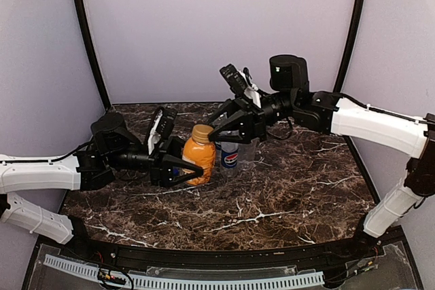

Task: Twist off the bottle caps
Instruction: Unscrew the bottle cap from the plastic bottle.

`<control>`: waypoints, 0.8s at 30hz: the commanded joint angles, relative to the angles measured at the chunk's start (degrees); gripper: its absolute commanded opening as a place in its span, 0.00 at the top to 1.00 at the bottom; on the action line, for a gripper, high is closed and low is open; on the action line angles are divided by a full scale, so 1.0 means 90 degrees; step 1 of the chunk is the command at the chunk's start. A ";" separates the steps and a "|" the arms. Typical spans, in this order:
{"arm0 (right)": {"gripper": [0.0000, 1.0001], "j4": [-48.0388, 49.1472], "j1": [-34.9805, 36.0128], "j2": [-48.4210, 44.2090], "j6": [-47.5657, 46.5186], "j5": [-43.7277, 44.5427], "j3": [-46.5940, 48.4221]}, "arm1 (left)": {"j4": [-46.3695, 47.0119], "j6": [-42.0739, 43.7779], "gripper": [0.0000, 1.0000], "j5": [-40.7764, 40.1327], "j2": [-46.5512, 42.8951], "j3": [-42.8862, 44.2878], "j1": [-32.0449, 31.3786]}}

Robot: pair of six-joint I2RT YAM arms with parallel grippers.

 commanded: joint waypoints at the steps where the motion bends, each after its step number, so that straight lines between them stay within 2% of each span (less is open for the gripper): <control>1: 1.00 -0.0093 -0.0035 0.0072 -0.0296 -0.0487 0.0157 | 0.0632 -0.0010 0.92 0.0745 -0.0108 -0.0012 -0.0051; 2: 0.95 -0.0011 -0.0035 0.0016 -0.0057 -0.0318 0.0086 | 0.0513 0.0069 0.92 0.0652 -0.0124 -0.0012 -0.0048; 7: 0.46 0.0452 -0.0030 -0.0260 0.0646 0.0448 -0.0166 | -0.0050 0.0390 0.92 -0.0286 -0.0193 0.0079 -0.0044; 11: 0.27 0.0485 0.0093 -0.0428 0.1025 0.1131 -0.0233 | -0.0503 0.0559 0.92 -0.1008 -0.0150 0.0209 -0.0052; 14: 0.24 0.0523 0.0208 -0.0500 0.1369 0.1842 -0.0231 | -0.0706 0.0591 0.92 -0.1340 -0.0109 0.0289 -0.0053; 19: 0.25 0.0260 0.0416 -0.0397 0.1647 0.3025 -0.0085 | -0.0785 0.0577 0.92 -0.1646 -0.0065 0.0354 -0.0050; 24: 0.30 0.0174 0.0516 -0.0214 0.1691 0.3342 -0.0048 | -0.0835 0.0570 0.92 -0.1758 -0.0052 0.0386 -0.0048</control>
